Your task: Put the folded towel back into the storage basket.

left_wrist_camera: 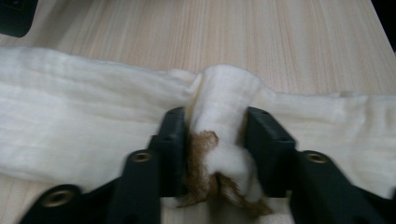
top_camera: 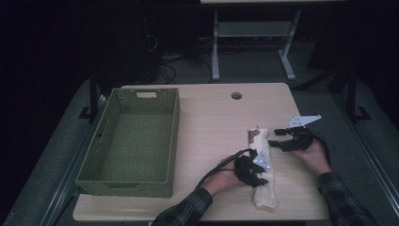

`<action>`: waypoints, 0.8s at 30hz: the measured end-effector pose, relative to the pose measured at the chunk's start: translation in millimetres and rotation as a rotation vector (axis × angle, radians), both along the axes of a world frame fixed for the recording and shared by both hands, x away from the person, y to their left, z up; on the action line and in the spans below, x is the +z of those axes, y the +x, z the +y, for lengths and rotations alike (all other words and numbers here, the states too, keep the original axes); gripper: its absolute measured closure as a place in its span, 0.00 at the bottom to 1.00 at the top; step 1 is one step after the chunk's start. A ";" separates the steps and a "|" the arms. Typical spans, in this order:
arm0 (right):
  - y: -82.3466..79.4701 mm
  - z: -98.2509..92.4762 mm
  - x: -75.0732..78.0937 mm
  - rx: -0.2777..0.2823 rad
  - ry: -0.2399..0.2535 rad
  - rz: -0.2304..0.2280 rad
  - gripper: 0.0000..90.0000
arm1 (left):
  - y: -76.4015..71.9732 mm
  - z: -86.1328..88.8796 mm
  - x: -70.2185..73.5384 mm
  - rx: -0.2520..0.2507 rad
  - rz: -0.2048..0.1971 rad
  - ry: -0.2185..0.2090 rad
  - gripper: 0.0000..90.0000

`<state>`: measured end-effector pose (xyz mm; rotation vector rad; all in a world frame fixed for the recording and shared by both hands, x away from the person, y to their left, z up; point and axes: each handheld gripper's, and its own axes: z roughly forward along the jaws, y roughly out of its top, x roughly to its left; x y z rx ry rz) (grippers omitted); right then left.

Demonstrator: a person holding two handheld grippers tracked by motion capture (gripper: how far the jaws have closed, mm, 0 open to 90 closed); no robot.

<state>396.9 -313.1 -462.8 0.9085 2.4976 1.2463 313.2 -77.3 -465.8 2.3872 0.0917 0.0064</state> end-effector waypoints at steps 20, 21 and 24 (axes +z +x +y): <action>36.8 40.6 10.0 0.282 -0.052 0.037 0.37 | -16.0 15.9 8.5 0.034 0.099 -0.005 0.88; 39.0 42.1 7.6 0.286 -0.054 0.042 0.38 | -17.0 16.5 8.8 0.035 0.102 -0.006 0.87; 43.8 45.0 -0.3 0.294 -0.055 0.062 0.39 | -18.2 16.9 8.7 0.027 0.103 -0.003 0.87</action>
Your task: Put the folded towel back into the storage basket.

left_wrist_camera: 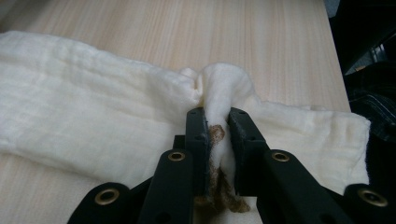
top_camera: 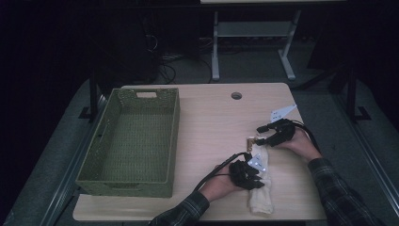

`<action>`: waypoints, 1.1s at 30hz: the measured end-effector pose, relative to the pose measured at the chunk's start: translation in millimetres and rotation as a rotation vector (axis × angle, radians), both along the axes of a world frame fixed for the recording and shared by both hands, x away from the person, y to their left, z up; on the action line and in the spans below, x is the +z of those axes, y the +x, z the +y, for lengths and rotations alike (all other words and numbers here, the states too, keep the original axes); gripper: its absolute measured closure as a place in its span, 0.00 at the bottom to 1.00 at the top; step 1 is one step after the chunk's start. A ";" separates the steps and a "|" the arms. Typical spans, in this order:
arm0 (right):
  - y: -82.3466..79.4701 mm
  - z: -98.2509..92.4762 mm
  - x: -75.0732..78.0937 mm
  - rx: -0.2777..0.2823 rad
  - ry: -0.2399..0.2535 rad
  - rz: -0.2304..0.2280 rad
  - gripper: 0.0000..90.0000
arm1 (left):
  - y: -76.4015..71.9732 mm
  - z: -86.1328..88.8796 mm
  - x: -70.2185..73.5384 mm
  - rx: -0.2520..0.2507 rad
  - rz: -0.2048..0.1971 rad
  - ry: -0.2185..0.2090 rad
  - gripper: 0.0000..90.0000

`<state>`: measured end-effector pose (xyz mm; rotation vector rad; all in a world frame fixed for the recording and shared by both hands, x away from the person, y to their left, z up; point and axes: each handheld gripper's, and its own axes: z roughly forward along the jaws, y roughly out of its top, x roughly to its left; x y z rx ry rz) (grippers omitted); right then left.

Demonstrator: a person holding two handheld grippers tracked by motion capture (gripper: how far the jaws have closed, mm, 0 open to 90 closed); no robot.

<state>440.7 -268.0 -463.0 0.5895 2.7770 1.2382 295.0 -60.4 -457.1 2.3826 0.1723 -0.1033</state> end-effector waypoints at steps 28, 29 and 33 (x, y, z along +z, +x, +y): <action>-11.0 11.9 -9.0 0.121 -0.039 0.022 0.91 | 6.0 -0.1 -5.4 0.007 0.059 -0.009 0.88; -11.7 12.5 -8.4 0.115 -0.042 0.025 0.91 | 6.5 0.3 -4.8 0.007 0.064 -0.014 0.89; -11.9 13.8 -5.2 0.108 -0.047 0.028 0.92 | 7.5 2.8 1.3 0.009 0.062 -0.032 0.89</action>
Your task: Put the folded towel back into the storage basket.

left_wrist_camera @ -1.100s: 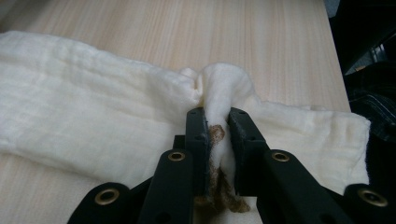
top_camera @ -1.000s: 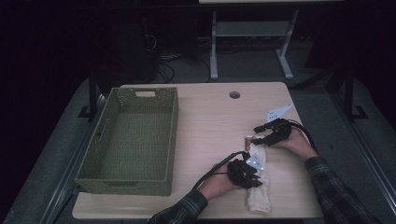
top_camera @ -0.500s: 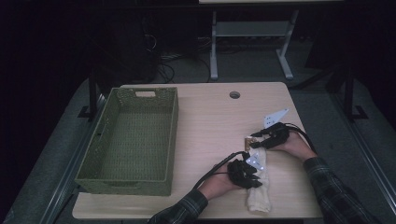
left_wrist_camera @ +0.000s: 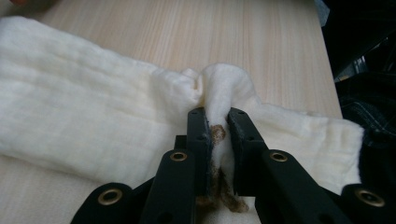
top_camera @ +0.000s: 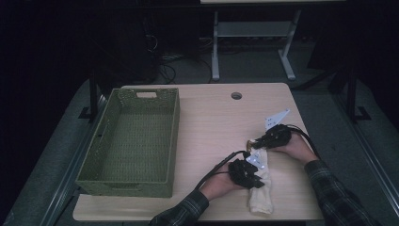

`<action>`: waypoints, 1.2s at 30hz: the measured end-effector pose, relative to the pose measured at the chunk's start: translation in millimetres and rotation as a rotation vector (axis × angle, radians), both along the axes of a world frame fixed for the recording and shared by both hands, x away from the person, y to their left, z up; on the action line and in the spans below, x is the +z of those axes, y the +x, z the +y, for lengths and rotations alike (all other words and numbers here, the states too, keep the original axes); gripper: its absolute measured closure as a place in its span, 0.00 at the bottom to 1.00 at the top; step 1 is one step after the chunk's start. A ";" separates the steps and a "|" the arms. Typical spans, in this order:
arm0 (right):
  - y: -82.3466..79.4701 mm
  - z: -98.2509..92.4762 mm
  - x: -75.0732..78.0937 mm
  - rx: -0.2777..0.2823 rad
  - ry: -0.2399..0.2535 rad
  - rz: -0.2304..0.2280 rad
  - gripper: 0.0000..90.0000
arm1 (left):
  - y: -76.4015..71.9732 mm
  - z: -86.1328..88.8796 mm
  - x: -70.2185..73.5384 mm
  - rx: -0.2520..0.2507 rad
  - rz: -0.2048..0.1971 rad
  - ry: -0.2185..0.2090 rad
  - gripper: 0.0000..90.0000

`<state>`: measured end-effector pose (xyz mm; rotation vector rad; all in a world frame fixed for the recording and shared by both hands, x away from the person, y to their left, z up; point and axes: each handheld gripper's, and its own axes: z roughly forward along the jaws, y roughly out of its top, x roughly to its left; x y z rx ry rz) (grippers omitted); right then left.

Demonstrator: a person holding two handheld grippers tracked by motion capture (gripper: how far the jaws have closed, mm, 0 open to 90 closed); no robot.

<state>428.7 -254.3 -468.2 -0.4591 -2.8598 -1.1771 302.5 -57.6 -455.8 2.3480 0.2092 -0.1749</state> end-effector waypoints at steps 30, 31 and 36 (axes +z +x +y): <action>23.3 55.9 89.9 0.045 0.047 -0.066 0.92 | 20.7 84.3 107.3 0.115 -0.085 -0.116 0.89; 25.4 58.8 92.4 0.045 0.050 -0.071 0.92 | 20.7 86.5 110.9 0.119 -0.093 -0.114 0.89; 32.2 74.4 105.4 0.049 0.073 -0.077 0.92 | 19.5 96.6 129.7 0.122 -0.136 -0.091 0.89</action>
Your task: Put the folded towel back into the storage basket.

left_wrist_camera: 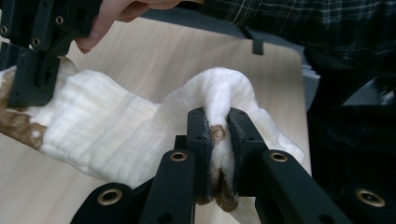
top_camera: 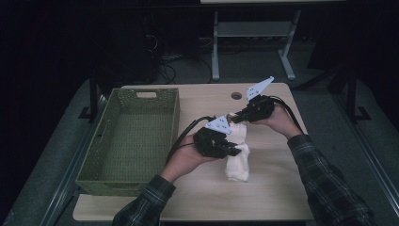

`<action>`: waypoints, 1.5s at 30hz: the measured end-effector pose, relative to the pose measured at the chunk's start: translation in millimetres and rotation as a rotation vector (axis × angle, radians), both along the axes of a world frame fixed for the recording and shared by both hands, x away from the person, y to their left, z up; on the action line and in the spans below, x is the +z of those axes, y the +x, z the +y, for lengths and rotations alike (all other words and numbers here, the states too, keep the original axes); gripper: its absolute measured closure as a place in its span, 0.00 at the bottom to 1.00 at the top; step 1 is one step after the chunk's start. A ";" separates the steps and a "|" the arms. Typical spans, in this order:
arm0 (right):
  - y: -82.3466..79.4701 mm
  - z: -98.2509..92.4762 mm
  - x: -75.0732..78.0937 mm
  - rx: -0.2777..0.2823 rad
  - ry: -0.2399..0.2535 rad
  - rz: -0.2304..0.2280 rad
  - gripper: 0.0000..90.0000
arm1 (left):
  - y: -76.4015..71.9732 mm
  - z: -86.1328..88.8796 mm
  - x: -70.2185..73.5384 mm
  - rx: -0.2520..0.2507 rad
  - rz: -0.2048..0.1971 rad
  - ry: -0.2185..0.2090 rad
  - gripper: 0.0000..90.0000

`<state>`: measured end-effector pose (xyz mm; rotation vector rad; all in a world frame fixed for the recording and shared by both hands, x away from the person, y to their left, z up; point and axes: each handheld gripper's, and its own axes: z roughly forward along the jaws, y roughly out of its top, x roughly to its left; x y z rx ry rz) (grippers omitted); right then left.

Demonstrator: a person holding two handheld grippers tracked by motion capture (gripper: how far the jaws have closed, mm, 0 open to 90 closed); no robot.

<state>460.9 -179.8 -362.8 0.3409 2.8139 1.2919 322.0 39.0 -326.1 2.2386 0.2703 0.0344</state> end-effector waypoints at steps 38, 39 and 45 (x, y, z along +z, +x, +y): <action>34.4 148.1 66.0 0.103 0.025 -0.104 0.92 | 4.2 157.7 56.0 0.152 -0.061 0.001 0.88; 34.4 153.6 65.9 0.106 0.022 -0.107 0.92 | 3.3 161.8 55.4 0.156 -0.062 0.005 0.88; 35.1 187.0 61.2 0.133 0.012 -0.108 0.92 | -1.9 185.5 49.1 0.189 -0.053 0.009 0.88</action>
